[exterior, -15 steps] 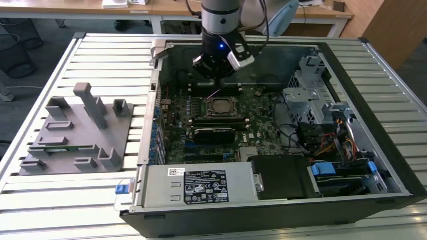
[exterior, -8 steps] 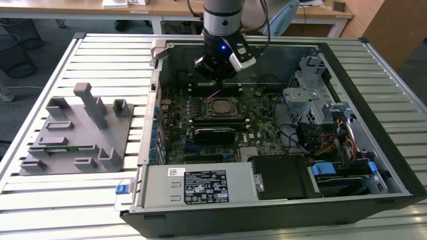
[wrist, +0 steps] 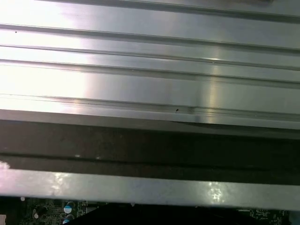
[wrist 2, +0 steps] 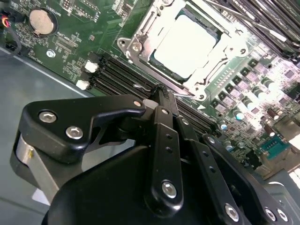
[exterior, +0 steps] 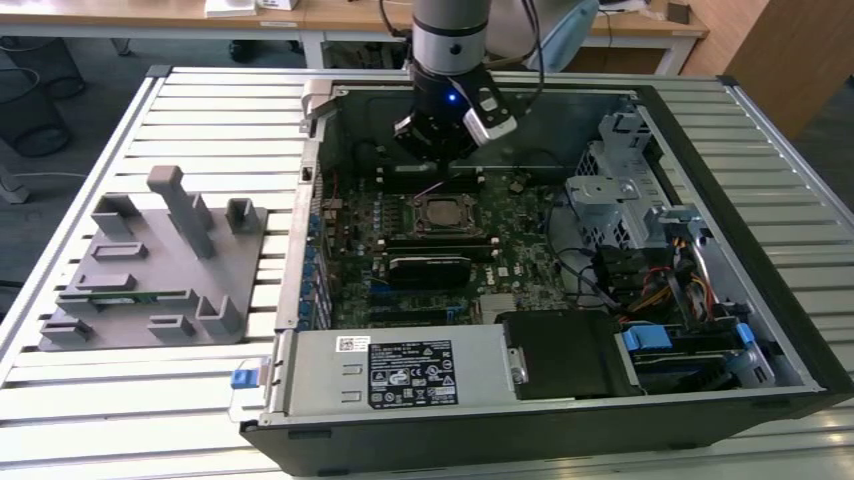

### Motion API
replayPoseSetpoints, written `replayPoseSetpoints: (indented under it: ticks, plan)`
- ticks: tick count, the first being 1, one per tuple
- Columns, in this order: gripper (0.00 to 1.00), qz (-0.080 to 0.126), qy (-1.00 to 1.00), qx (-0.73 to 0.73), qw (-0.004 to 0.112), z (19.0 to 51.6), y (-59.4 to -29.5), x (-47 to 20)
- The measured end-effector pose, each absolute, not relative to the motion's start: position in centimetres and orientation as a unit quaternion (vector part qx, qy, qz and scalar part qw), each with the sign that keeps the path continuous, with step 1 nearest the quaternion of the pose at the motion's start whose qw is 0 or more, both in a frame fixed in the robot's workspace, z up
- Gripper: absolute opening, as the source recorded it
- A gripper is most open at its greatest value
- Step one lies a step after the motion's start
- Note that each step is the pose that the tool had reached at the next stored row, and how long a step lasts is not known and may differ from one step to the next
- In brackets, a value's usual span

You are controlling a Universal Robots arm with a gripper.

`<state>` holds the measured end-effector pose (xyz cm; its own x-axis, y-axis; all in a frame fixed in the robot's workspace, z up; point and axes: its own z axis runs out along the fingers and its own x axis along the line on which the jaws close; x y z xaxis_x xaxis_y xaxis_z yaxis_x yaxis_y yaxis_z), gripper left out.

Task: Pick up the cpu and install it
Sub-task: 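Install the first cpu locking lever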

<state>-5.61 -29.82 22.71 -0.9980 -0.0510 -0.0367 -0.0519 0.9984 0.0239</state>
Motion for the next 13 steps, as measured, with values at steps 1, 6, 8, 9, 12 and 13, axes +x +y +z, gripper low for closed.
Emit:
replayPoseSetpoints:
  ticks: [1, 6, 8, 9, 12, 13]
  plan:
    - [0.11, 0.012, 0.999, -0.026, 0.018, 22.68, -29.82, -5.48]
    - [0.11, 0.012, 0.999, -0.026, 0.018, 22.41, -29.82, -5.12]
    - [0.11, 0.012, 0.999, -0.026, 0.018, 22.3, -29.82, -5.09]
    - [0.11, 0.012, 0.999, -0.026, 0.018, 22.25, -29.82, -5.06]
    - [0.11, 0.012, 0.999, -0.026, 0.018, 22.14, -29.82, -5.01]
    - [0.11, 0.012, 0.999, -0.026, 0.018, 22.1, -29.81, -5.0]
